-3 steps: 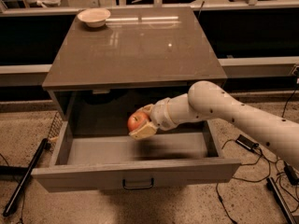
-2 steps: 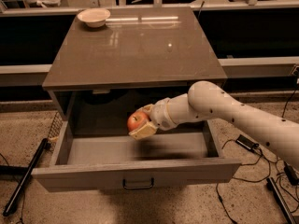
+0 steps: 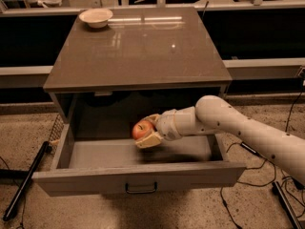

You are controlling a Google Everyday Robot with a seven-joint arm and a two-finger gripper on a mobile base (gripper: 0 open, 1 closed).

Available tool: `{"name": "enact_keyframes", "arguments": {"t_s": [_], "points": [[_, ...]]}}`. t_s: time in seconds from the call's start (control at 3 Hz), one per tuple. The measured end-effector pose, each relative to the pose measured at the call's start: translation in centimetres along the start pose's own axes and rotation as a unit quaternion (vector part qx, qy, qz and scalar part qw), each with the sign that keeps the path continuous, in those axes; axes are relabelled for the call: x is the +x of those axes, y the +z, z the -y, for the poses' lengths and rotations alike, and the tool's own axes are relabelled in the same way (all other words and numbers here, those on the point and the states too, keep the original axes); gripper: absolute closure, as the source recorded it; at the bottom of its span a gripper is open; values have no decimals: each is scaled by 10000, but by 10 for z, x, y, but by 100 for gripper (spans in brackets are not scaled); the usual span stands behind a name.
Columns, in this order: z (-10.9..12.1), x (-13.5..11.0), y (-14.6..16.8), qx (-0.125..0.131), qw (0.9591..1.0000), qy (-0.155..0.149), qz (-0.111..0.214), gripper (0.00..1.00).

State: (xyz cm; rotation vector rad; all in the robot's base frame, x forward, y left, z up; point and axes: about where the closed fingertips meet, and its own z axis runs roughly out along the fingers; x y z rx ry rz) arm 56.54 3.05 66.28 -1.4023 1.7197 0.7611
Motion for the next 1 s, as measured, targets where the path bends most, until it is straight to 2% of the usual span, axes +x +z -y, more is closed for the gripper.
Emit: {"name": "enact_keyframes", "arguments": {"t_s": [0.33,0.67,1.0], "points": [[-1,-1,2,-21,10000,-6,-1,4],[-2,-1,3,-31,10000,-8,0,0],[-2,-1,3,-31,10000,-8,0,0]]}}
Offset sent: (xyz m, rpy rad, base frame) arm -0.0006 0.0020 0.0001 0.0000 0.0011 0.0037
